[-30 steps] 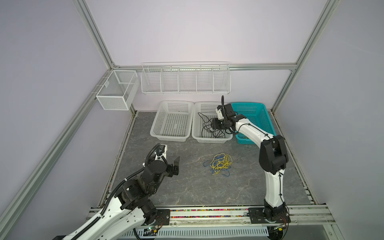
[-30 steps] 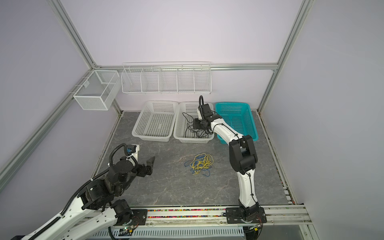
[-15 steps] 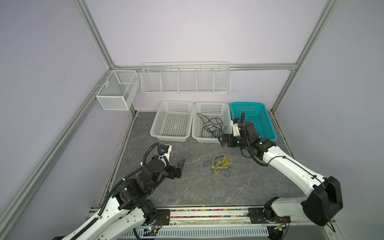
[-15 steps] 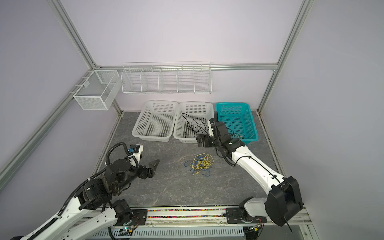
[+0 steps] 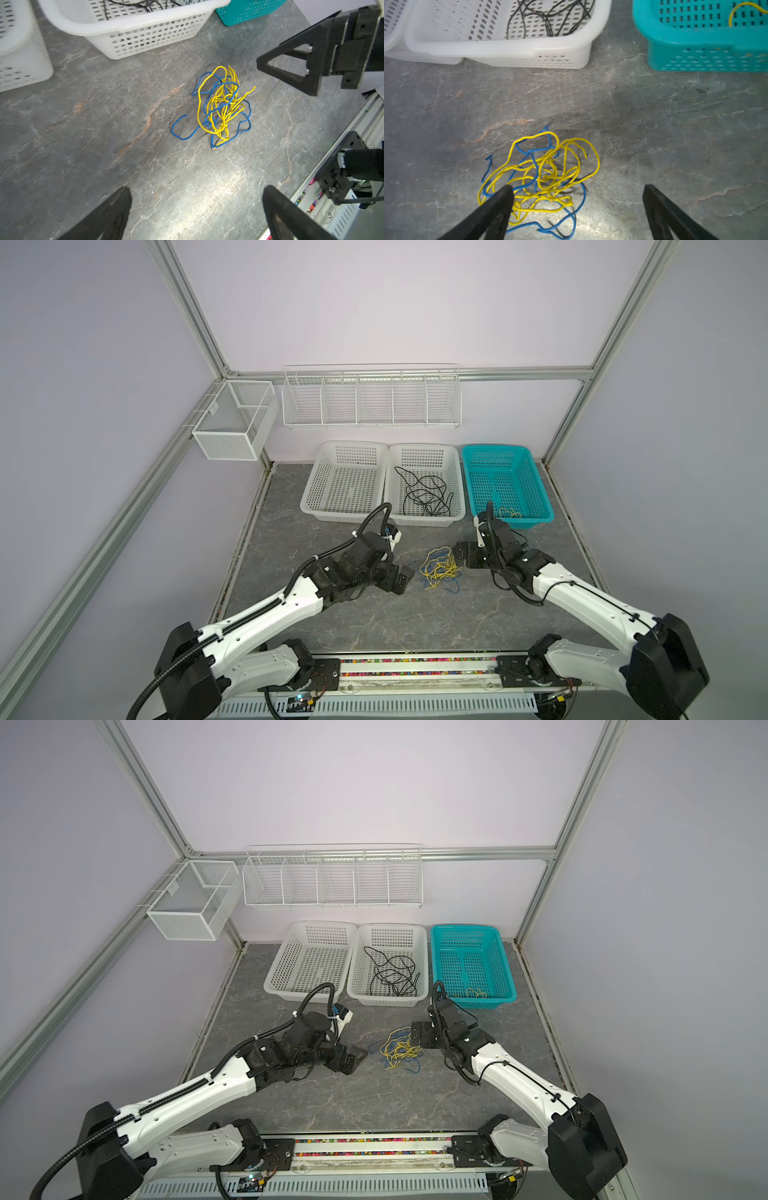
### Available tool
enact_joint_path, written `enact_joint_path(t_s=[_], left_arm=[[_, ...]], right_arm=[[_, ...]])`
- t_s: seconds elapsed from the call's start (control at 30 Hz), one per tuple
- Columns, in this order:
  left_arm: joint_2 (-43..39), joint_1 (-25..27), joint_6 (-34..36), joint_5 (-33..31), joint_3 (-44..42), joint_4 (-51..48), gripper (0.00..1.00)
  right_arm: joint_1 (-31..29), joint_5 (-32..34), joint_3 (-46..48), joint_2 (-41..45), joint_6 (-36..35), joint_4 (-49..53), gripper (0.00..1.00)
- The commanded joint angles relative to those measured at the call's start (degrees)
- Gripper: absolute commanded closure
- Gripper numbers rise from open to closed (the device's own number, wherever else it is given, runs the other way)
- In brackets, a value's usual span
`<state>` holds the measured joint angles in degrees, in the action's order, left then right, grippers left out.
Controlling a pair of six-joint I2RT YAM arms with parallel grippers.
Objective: Untangle the cables
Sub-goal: 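Lower both grippers onto the yellow-blue tangle from opposite sides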
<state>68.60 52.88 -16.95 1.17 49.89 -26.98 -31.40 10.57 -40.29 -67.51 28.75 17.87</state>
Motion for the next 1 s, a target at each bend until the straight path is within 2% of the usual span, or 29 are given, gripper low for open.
enact_joint_path(t_s=[0.0,0.2,0.43,0.73,0.97], left_arm=[[6.23,1.24,5.15,0.85,5.71,1.00,0.06],[17.33,3.58,10.36,-4.15,13.13,-1.09,0.09],[26.94,4.12,15.19,-4.81,19.51,-3.45,0.15],[38.01,4.18,17.64,-5.66,30.70,-10.06,0.33],[39.51,4.29,17.89,-5.39,30.58,-8.66,0.45]], right_arm=[[1.71,3.91,1.96,0.80,3.48,-0.74,0.01],[3.52,3.44,3.45,2.54,6.02,-0.34,0.04],[4.58,5.69,4.97,4.31,8.34,0.05,0.11],[4.99,2.39,5.29,0.28,9.04,-2.17,0.11],[4.95,0.93,5.65,0.18,8.97,-3.30,0.11]])
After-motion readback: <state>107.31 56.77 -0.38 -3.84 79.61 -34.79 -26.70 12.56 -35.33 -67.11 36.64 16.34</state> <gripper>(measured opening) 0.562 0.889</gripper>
